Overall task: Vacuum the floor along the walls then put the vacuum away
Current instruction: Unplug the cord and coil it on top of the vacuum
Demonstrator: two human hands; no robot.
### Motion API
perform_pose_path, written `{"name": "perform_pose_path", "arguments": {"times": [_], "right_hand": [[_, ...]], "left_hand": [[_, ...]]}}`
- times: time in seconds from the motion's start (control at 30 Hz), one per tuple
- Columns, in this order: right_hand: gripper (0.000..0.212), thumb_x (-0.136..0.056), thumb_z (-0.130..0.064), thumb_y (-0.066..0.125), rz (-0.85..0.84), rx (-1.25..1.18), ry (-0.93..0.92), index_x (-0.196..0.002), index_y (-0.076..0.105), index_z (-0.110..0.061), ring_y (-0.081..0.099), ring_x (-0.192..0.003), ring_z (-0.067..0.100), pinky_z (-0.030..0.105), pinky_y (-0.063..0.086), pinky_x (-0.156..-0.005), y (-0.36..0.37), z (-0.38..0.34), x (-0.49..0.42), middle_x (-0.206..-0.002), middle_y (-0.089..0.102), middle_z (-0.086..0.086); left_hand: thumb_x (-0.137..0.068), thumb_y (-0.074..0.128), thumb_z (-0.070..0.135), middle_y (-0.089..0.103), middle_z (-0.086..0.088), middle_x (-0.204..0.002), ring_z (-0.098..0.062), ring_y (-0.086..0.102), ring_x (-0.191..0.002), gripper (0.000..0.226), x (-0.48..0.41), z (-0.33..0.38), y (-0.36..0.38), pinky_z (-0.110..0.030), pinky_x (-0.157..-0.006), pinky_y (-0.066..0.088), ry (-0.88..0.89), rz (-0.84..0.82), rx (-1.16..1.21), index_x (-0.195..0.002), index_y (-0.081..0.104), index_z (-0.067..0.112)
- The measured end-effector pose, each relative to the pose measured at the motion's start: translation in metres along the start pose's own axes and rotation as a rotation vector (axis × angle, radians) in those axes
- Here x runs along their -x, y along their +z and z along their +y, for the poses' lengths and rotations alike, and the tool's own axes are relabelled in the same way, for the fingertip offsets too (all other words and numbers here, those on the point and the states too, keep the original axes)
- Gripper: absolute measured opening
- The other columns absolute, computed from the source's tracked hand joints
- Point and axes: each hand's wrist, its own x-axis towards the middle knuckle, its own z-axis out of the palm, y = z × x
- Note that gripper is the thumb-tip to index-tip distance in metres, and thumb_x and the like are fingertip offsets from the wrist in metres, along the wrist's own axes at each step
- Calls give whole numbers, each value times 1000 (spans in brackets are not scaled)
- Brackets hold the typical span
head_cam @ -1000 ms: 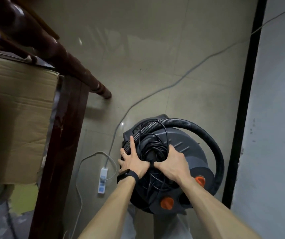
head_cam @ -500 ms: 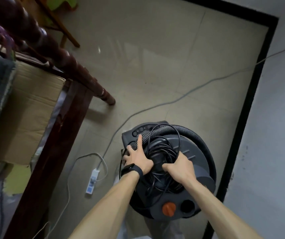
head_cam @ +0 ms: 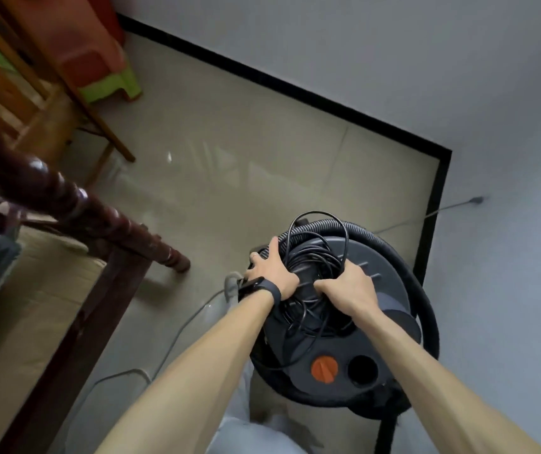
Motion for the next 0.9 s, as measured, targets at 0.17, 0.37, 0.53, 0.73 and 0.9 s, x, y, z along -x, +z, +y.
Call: {"name": "perform_pose_path", "arguments": {"times": [0.17, 0.37, 0.53, 0.73, 0.9], "right_hand": [[29, -64, -31, 73, 37, 7, 20, -89, 59, -30, 58, -79, 5, 24, 42, -59, -19, -57, -94, -84, 66, -15], [31, -65, -32, 75, 37, 3, 42, -91, 59, -32, 60, -86, 18, 29, 42, -64, -26, -111, -198, -86, 66, -14], [30, -70, -31, 74, -34, 41, 6, -95, 57, -32, 59, -91, 23, 35, 45, -74, -8, -156, -289, -88, 65, -10], [38, -72, -34, 76, -84, 81, -82, -105, 57, -25, 54, -91, 21, 32, 41, -74, 2, -210, -377, -89, 60, -9], [46, -76, -47, 70, -111, 156, -152, -110, 48, -25, 64, -101, 28, 35, 50, -75, 7, -229, -400, -95, 66, -3]], "left_hand": [[-77, 60, 35, 13, -10, -157, -44, 35, -132, 94, -79, 40, -43, -49, -108, 35, 34, 17, 189, -150, 3, 51], [-80, 64, 52, -9, -4, -163, -37, -4, -148, 96, -143, 84, -61, -62, -113, 19, -56, 104, 362, -148, -4, 56], [-79, 60, 65, -29, 7, -159, -34, -15, -148, 97, -199, 101, -74, -70, -110, 17, -68, 91, 306, -144, -12, 60], [-78, 58, 65, -21, 9, -161, -41, -3, -148, 98, -266, 119, -97, -65, -110, 23, -100, 134, 301, -136, -21, 67], [-75, 58, 69, -16, 1, -163, -48, 0, -146, 100, -297, 129, -111, -63, -111, 21, -163, 140, 340, -133, -24, 70]]}}
